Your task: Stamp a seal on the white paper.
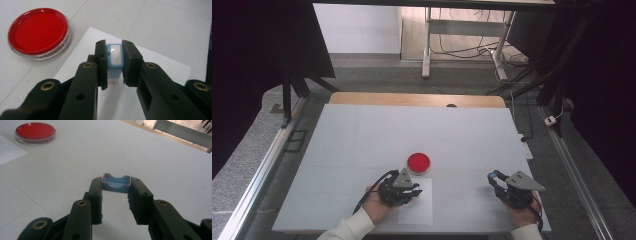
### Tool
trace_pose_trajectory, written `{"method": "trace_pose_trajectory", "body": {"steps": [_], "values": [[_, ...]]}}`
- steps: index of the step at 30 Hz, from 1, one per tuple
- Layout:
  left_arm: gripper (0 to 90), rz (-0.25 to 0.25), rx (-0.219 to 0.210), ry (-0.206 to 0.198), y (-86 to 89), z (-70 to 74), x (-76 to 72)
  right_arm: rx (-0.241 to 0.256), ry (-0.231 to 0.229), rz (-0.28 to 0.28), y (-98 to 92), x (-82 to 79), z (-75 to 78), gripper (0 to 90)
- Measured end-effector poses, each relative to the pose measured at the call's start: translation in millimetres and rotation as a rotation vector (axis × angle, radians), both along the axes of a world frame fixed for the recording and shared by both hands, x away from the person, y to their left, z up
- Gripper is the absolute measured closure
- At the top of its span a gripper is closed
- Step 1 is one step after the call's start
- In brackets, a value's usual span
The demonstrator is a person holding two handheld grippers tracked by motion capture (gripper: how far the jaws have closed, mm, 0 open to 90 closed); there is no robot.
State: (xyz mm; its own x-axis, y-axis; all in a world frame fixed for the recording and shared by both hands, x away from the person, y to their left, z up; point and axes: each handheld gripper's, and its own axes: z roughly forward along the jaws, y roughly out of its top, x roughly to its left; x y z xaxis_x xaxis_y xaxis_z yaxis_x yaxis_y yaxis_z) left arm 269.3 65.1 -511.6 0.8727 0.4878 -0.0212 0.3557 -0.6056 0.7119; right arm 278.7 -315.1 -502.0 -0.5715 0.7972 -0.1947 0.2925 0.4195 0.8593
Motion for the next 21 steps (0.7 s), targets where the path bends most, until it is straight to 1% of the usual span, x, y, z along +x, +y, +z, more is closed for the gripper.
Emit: {"method": "trace_pose_trajectory", "body": {"steps": [3, 6, 15, 18, 21], "values": [[75.8, -0.002, -0.006, 0.009, 0.9, -0.3, 1.0, 0.003, 0.0, 0.002, 0.2, -0.1, 0.1, 65.2], [75.8, -0.004, 0.001, -0.002, 0.4, -0.4, -0.1, 0.003, -0.002, 0.004, 0.4, -0.3, 0.3, 65.1], [75.8, -0.002, 0.002, -0.007, 0.3, -0.8, -0.8, 0.005, -0.005, 0.004, 0.3, -0.8, 0.9, 65.1], [75.8, 0.002, 0.013, -0.018, -1.3, -0.4, -2.5, 0.003, -0.005, 0.005, 0.5, -0.8, 0.8, 65.1], [75.8, 0.002, 0.022, -0.015, -2.1, 0.4, -2.2, 0.004, -0.004, 0.004, 0.2, -0.5, 0.6, 65.1]]}}
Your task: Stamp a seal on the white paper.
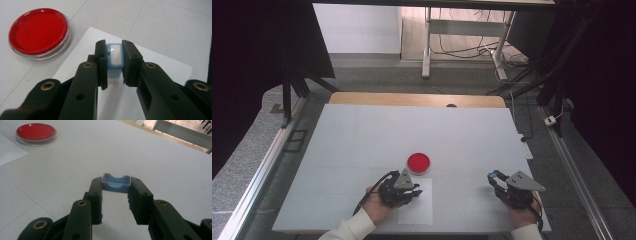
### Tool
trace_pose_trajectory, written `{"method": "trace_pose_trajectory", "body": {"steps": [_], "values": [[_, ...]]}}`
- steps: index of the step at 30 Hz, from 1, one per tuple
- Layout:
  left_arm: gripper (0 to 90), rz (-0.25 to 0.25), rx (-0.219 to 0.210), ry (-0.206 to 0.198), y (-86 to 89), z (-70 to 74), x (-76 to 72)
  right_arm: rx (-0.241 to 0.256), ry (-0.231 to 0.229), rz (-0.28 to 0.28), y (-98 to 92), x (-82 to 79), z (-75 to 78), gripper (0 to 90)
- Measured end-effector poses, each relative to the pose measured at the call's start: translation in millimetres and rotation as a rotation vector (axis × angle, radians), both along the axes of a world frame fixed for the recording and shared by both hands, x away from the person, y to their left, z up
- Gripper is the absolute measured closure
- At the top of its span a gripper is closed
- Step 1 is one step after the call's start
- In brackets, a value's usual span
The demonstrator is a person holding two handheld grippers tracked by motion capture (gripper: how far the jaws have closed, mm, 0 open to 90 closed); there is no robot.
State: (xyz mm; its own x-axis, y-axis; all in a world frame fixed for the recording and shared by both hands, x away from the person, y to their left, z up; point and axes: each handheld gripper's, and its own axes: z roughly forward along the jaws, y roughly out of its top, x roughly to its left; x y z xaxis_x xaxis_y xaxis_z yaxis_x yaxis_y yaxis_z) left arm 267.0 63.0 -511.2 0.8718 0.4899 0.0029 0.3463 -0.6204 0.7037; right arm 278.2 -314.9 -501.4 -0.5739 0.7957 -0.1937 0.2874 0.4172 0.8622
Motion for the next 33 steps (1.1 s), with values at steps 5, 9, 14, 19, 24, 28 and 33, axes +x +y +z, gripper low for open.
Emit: {"method": "trace_pose_trajectory", "body": {"steps": [5, 9, 14, 19, 24, 28, 33], "values": [[75.8, -0.003, -0.001, 0.003, 0.5, 0.0, 0.4, -0.001, -0.002, 0.0, 0.3, 0.0, 0.5, 65.1], [75.8, 0.001, -0.009, -0.002, 0.8, -0.9, -0.5, 0.003, -0.002, -0.002, -0.3, -0.2, 0.6, 65.1], [75.8, 0.0, -0.021, -0.011, 3.4, -2.8, -2.1, -0.002, -0.002, -0.002, -0.3, -0.5, 1.0, 65.1], [75.9, 0.001, -0.028, -0.012, 3.4, -3.4, -2.4, 0.0, -0.002, -0.003, -1.1, -0.7, 1.7, 65.1], [75.7, -0.001, -0.012, -0.005, 1.9, -1.0, -1.0, 0.005, -0.007, -0.002, -0.6, -0.7, 1.6, 65.1], [75.6, 0.005, -0.029, -0.002, 2.8, 0.4, -0.7, 0.005, -0.004, -0.002, -0.7, -0.7, 1.5, 65.2], [75.5, -0.001, -0.081, 0.017, 4.8, 3.8, 1.4, 0.003, -0.002, -0.004, -1.5, -0.4, 1.4, 65.1]]}}
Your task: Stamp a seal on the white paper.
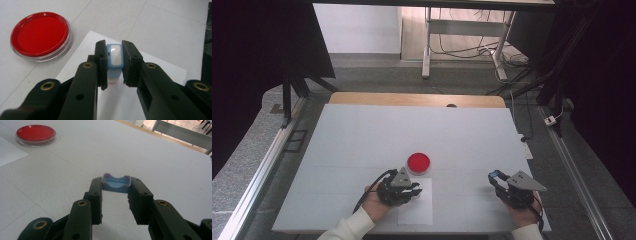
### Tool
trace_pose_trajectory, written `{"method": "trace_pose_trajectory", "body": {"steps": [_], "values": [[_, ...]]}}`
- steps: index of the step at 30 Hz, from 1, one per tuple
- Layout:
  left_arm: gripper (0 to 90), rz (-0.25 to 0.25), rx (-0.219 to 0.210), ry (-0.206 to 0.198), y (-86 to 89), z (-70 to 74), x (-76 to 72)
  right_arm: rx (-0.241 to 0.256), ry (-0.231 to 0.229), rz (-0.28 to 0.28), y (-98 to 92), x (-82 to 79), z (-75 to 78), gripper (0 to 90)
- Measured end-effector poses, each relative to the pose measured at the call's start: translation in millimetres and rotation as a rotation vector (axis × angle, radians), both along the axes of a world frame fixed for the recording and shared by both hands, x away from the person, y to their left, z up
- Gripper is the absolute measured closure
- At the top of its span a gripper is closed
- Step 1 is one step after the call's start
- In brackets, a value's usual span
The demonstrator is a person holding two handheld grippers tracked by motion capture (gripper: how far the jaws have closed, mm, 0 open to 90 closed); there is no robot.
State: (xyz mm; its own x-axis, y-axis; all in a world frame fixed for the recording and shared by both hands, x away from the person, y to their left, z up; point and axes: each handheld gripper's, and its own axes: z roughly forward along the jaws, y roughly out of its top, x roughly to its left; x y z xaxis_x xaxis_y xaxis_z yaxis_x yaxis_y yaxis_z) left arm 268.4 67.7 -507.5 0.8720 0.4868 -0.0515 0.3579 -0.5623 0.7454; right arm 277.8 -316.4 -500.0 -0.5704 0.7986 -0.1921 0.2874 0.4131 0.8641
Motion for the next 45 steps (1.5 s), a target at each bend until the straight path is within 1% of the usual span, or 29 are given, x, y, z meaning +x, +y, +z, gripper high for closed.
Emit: {"method": "trace_pose_trajectory", "body": {"steps": [1, 2, 6, 9, 16, 19, 25, 27, 30, 35, 38, 41, 45], "values": [[75.4, 0.002, -0.014, 0.0, 0.4, 1.5, 0.0, -0.001, 0.0, 0.001, -0.1, 0.0, 0.0, 65.2], [75.4, 0.006, -0.03, -0.009, 1.3, 5.0, 0.0, -0.004, 0.0, 0.0, 0.0, -0.1, 0.1, 65.1], [75.4, 0.014, -0.055, -0.032, 5.7, 15.2, -0.6, -0.004, 0.0, 0.0, 0.2, 0.0, 0.0, 65.1], [75.4, 0.018, -0.064, -0.038, 8.3, 18.8, -1.1, -0.004, 0.001, 0.0, 0.0, 0.2, -0.3, 65.1], [75.1, 0.024, -0.076, -0.038, 10.8, 21.9, -1.1, -0.004, -0.001, -0.002, 0.1, -0.2, -0.1, 65.1], [75.1, 0.029, -0.094, -0.034, 11.3, 25.1, 0.8, -0.005, 0.0, -0.001, 0.3, 0.1, -0.4, 65.2], [75.1, 0.039, -0.12, -0.047, 13.8, 34.9, 3.1, -0.005, -0.001, -0.001, 0.3, 0.2, -0.5, 65.1], [75.1, 0.043, -0.129, -0.05, 15.5, 37.3, 4.1, -0.006, -0.001, -0.001, 0.2, 0.2, -0.6, 65.1], [75.0, 0.073, -0.141, -0.059, 18.6, 40.2, 5.9, -0.006, 0.0, -0.001, 0.4, 0.5, -0.9, 65.1], [75.0, 0.078, -0.169, -0.061, 24.0, 43.8, 9.3, -0.002, -0.001, 0.001, 1.1, 0.6, -1.3, 65.1], [74.9, 0.066, -0.177, -0.049, 27.7, 46.4, 11.6, -0.004, -0.002, 0.003, 1.6, 0.5, -1.3, 65.1], [75.0, 0.065, -0.187, -0.055, 31.3, 50.0, 12.6, -0.006, 0.0, 0.003, 1.5, 0.9, -1.7, 65.1], [75.0, 0.081, -0.2, -0.064, 36.1, 54.1, 14.0, -0.007, 0.001, 0.004, 1.6, 1.3, -2.0, 65.2]]}}
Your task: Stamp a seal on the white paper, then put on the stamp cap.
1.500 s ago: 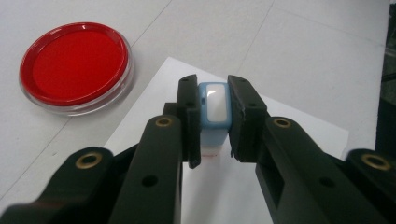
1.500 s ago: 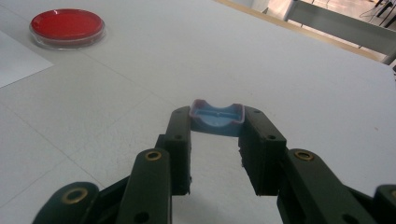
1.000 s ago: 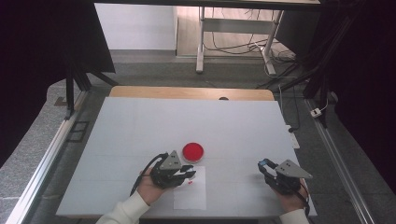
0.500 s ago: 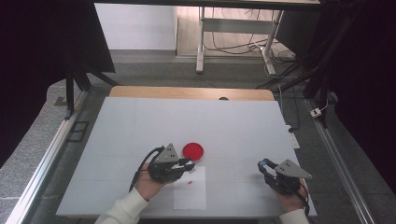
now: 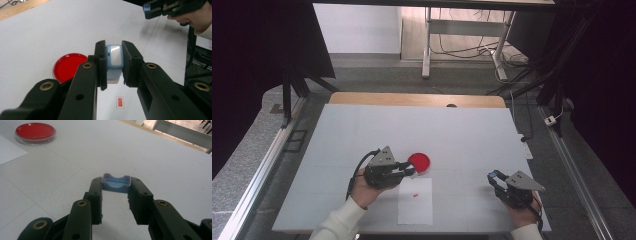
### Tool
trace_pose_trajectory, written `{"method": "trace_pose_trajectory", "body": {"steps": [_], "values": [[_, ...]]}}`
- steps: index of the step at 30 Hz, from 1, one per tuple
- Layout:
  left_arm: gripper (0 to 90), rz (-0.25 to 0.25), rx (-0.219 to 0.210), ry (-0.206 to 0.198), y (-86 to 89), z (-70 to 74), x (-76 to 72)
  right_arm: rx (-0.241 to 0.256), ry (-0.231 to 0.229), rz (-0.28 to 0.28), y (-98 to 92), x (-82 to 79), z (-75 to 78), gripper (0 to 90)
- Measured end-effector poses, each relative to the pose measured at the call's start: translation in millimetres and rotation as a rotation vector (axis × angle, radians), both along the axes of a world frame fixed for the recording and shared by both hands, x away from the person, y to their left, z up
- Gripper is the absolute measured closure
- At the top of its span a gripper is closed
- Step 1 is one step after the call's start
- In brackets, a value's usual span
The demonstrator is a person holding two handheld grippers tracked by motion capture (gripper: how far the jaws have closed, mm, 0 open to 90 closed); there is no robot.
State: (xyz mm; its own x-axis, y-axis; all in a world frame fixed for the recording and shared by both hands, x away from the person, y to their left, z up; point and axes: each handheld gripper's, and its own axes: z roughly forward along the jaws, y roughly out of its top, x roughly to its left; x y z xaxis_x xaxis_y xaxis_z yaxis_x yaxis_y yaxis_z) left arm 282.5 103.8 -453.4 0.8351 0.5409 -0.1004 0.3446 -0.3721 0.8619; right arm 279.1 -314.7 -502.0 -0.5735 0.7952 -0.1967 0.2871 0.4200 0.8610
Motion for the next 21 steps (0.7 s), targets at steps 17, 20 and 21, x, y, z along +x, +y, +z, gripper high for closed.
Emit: {"method": "trace_pose_trajectory", "body": {"steps": [17, 20, 21], "values": [[74.9, 0.026, -0.034, -0.006, 7.9, 7.0, 2.7, -0.006, 0.003, 0.004, 2.7, -0.2, -0.6, 65.1], [74.9, 0.027, -0.035, -0.004, 7.9, 6.3, 4.0, -0.007, 0.006, 0.0, 1.8, -0.3, -0.7, 65.1], [74.9, 0.027, -0.035, -0.003, 7.9, 6.1, 4.2, -0.007, 0.006, -0.001, 1.5, -0.1, -0.9, 65.1]]}}
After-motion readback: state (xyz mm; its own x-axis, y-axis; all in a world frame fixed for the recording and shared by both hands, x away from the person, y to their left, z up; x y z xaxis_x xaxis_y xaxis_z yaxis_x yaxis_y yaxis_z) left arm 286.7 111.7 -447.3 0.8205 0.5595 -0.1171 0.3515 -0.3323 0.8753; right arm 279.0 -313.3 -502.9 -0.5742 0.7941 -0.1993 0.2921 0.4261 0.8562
